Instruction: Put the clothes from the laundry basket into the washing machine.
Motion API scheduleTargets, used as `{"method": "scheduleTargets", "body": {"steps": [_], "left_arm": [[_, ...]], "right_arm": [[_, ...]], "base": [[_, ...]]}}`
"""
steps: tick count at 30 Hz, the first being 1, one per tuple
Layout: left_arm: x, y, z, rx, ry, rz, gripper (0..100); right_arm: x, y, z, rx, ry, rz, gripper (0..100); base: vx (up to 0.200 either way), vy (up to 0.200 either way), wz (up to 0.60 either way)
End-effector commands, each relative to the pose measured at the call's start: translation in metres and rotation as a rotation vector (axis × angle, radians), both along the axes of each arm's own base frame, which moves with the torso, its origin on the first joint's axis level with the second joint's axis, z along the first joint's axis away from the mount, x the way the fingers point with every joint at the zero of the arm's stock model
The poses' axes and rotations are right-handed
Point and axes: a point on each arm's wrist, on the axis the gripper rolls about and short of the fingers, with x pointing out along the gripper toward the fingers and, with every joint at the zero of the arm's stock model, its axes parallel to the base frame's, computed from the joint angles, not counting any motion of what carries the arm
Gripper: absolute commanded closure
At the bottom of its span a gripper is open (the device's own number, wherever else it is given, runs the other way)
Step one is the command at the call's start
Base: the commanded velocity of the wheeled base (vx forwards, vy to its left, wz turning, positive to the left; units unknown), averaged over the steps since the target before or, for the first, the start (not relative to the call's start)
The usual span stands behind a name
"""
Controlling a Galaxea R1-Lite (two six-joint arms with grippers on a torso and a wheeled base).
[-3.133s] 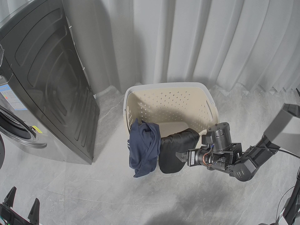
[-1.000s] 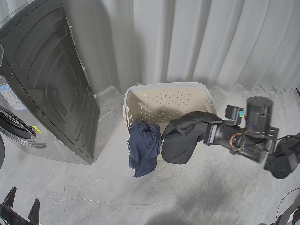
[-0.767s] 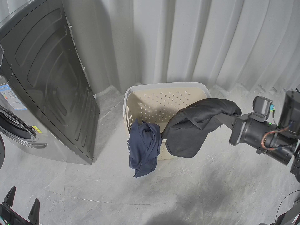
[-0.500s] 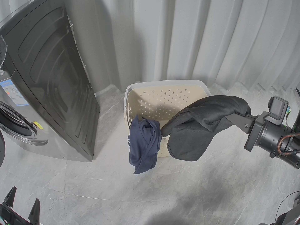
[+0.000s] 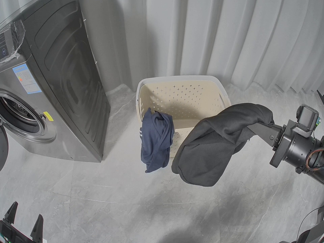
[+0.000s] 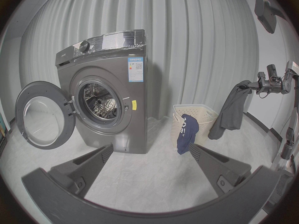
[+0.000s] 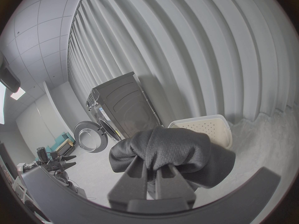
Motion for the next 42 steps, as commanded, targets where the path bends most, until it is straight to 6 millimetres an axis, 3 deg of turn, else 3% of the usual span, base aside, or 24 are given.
{"method": "scheduleTargets", "body": {"steps": [1,42], "left_arm": [[0.0002,0.0000,-0.0041,0.000,0.006,-0.002,0],[0.0003,0.0001,-0.0045,-0.011,0.007,0.000,0]], "right_arm": [[0.0000,0.0003,-0.0024,-0.004,0.009,0.002,100],[0.0028,0.0017,-0.0060,-0.013,0.020,-0.004,100]], "base": [[0.000,0.200,0.00],[0.000,0.200,0.00]]}}
